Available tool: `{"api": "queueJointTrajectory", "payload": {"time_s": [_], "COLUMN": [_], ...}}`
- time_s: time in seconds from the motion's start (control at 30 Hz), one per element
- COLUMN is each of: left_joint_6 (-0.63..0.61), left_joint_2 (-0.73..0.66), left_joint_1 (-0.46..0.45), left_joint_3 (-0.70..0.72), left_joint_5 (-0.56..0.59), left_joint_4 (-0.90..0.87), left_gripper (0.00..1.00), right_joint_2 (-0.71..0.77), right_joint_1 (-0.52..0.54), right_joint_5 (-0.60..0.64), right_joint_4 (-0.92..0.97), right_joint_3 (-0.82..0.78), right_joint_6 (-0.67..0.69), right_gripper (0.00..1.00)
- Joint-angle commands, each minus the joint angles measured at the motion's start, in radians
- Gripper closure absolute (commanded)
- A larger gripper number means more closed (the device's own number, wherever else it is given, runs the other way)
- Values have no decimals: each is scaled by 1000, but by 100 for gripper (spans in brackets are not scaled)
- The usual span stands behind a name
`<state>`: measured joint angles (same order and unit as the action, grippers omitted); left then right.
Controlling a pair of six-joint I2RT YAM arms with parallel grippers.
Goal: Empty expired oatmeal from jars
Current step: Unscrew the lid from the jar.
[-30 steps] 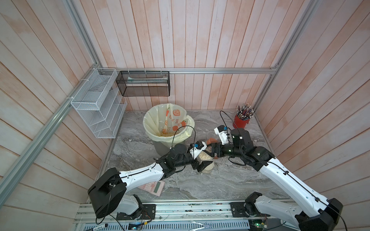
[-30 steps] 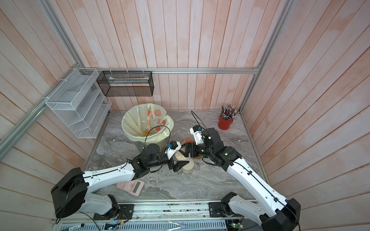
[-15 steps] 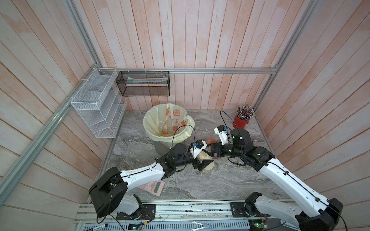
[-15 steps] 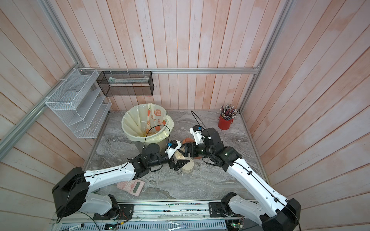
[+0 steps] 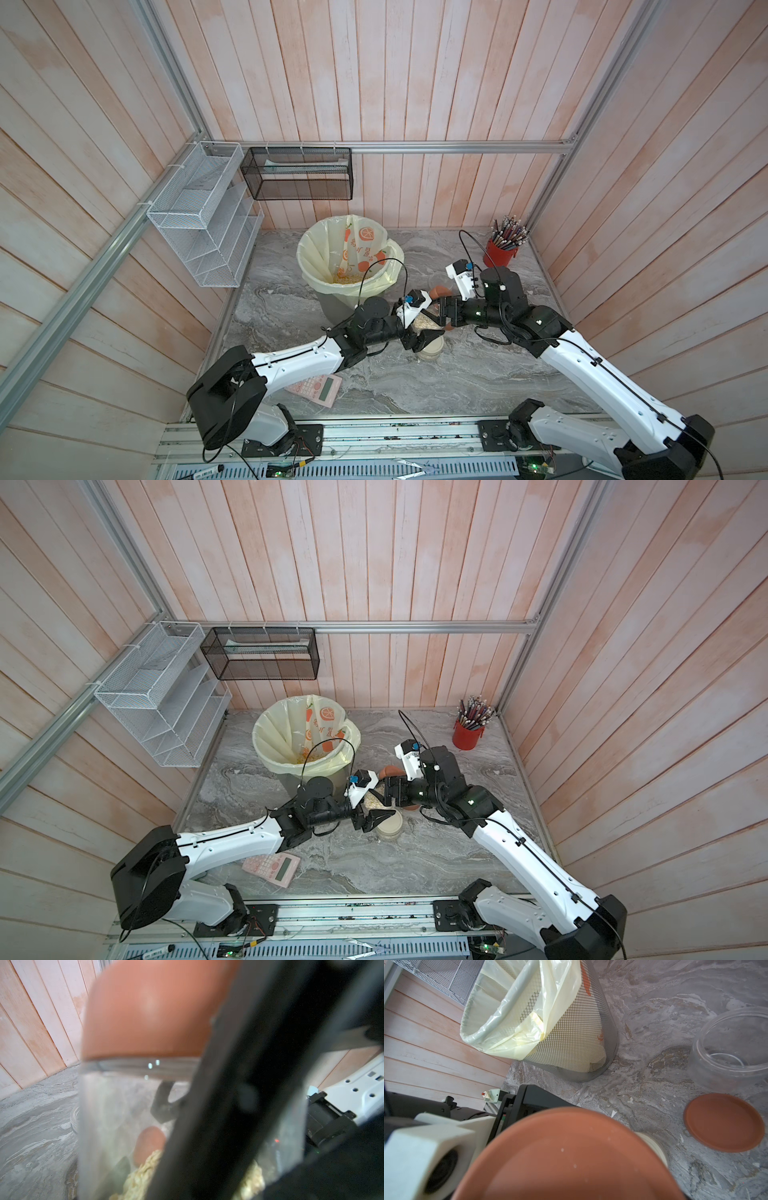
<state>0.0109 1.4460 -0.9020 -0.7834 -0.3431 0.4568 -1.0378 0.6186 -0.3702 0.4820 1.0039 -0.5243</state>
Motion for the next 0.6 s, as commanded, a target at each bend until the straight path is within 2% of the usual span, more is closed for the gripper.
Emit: {"api": "queueJointTrajectory", "payload": {"time_s": [0.0, 0.2, 0.57], "left_joint_6": [21, 55, 50], "left_joint_2": [20, 27, 59], "left_joint_1": [-1, -2, -2], "left_joint_3": [-37, -13, -32], "left_joint_5": [14, 12, 20], "left_joint_4": [8, 72, 123], "left_gripper": [50, 65, 73], "right_joint_2": [43, 57, 75], "right_joint_1": [19, 21, 23], "right_joint_5": [-47, -42, -40], "right_joint_4": [-92, -103, -143], "right_joint_3": [1, -7, -29], "right_joint_6": [-15, -27, -37], "right_gripper": [60, 46, 14]}}
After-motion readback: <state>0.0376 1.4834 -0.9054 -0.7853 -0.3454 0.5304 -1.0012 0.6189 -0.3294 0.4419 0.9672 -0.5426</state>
